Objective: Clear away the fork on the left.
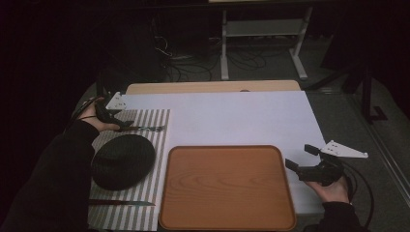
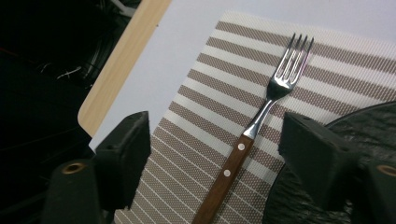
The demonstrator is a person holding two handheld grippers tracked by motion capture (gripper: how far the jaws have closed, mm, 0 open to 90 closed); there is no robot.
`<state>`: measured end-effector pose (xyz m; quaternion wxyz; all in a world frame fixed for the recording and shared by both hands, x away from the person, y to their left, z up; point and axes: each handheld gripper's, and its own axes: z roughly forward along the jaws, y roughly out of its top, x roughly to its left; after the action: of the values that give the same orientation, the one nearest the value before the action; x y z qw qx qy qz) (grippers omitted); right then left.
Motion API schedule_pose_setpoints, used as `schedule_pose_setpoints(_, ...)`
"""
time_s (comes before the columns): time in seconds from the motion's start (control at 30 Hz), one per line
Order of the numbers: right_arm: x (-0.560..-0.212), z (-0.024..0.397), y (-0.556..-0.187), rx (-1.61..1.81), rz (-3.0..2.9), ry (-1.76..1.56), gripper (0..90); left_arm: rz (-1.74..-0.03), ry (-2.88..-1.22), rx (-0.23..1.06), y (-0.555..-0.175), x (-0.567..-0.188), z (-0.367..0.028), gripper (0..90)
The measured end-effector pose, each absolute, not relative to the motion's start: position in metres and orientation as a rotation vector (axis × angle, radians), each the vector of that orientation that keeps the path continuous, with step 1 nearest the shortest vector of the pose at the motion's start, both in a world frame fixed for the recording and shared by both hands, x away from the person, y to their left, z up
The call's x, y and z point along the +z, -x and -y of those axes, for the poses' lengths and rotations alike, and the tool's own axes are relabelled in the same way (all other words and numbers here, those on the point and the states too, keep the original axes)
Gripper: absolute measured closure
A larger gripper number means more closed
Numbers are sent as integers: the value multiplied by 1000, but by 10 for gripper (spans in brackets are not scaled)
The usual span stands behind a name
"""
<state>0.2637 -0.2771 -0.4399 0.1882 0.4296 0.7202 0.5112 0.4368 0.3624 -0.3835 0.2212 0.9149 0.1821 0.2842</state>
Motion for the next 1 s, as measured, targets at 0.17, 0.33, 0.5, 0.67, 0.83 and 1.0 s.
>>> schedule_pose_setpoints(0.17, -440, 277, -264, 1437, -2030, -1210, 0, -470, -2568, 766, -443, -390, -356, 294)
schedule_pose_setpoints(0.33, -440, 277, -264, 1435, -2033, -1207, 0, -453, -2619, 757, -447, -399, -353, 315)
schedule_pose_setpoints(0.5, -440, 277, -264, 1436, -2035, -1205, 0, -425, -2648, 733, -450, -409, -353, 343)
schedule_pose_setpoints(0.67, -441, 277, -264, 1433, -2040, -1208, 0, -420, -2676, 735, -452, -415, -355, 366)
schedule_pose_setpoints(0.83, -441, 276, -264, 1431, -2040, -1208, 0, -409, -2716, 707, -456, -423, -355, 384)
schedule_pose_setpoints(1.0, -441, 277, -264, 1427, -2046, -1209, 0, -357, -2757, 701, -459, -428, -352, 422)
